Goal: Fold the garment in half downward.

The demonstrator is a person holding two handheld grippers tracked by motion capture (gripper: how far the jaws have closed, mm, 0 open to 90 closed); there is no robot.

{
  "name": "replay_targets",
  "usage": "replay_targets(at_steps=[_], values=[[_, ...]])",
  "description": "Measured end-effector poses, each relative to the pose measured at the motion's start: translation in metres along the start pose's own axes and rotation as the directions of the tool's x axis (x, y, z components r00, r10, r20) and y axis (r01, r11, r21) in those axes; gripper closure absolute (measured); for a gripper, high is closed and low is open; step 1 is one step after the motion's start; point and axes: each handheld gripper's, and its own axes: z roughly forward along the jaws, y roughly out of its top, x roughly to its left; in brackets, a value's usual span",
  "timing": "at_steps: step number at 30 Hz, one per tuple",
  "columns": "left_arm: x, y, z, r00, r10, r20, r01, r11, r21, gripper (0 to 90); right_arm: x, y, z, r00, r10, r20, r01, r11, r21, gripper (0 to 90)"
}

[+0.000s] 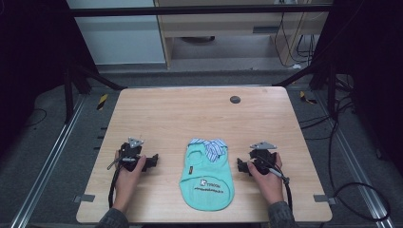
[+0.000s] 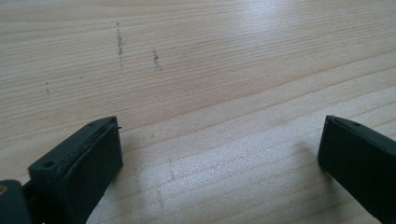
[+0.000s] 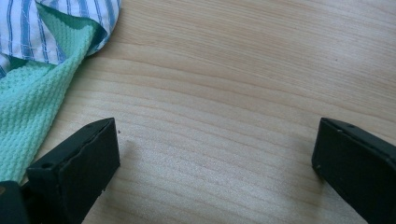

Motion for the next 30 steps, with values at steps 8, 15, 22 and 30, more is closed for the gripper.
replay_targets(at_steps=[8, 15, 22, 30], values=[[-0.003, -0.001, -0.001, 0.9999, 0.013, 0.007, -0.013, 0.9999, -0.003, 0.0, 0.001, 0.0, 0.0, 1.0, 0.003, 0.003, -0.003, 1.0, 0.0, 0.9], [-0.008, -0.002, -0.002, 0.9981, 0.049, 0.037, -0.049, 0.9988, -0.005, 0.3, 0.001, 0.0, 0.0, 1.0, 0.002, -0.001, -0.002, 1.0, 0.002, 0.9], [-0.02, 0.0, -0.006, 0.9899, 0.088, 0.111, -0.088, 0.9961, -0.009, 4.3, 0.001, 0.0, -0.002, 1.0, -0.004, -0.005, 0.004, 1.0, 0.002, 7.2], [-0.029, 0.029, -0.007, 0.9716, 0.12, 0.204, -0.11, 0.9922, -0.058, 6.1, 0.002, 0.028, -0.005, 0.9934, -0.092, -0.069, 0.092, 0.9958, -0.008, 21.1]])
